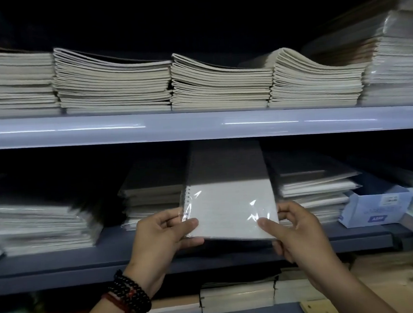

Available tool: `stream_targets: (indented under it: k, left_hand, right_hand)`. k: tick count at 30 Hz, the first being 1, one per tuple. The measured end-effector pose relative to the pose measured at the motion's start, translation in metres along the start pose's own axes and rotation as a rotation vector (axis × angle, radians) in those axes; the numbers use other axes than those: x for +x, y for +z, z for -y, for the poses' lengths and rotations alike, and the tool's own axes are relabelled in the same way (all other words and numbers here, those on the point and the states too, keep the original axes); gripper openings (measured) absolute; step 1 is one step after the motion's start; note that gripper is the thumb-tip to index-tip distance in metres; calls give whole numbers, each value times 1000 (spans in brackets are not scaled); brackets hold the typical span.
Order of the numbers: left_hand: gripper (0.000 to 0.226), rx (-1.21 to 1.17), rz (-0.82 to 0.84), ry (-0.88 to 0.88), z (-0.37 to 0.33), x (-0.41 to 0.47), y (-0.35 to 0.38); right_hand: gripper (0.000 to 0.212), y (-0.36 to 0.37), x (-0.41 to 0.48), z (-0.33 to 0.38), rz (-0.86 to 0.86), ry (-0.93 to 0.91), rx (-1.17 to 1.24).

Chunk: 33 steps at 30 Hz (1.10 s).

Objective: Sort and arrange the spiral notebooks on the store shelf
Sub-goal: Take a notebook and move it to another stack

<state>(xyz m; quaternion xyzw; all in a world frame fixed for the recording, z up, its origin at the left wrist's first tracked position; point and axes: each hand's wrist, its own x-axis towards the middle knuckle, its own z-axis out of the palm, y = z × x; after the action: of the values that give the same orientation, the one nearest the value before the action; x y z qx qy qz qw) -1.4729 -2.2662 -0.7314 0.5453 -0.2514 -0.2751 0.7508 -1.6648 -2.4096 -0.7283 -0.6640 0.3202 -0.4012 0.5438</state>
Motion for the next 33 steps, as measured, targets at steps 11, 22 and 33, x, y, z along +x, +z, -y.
stream_targets:
  k: [11,22,33]
  left_hand:
    - [18,90,-364,210,-71,5,-127]
    - [30,460,-660,376,-114,16,-256]
    - [20,609,-828,165,-119,82,-313]
  right_hand:
    - [26,159,11,25,221,-56,130]
    - [50,315,8,49,366,-150,-26]
    - [49,384,28,50,457,-282,-579]
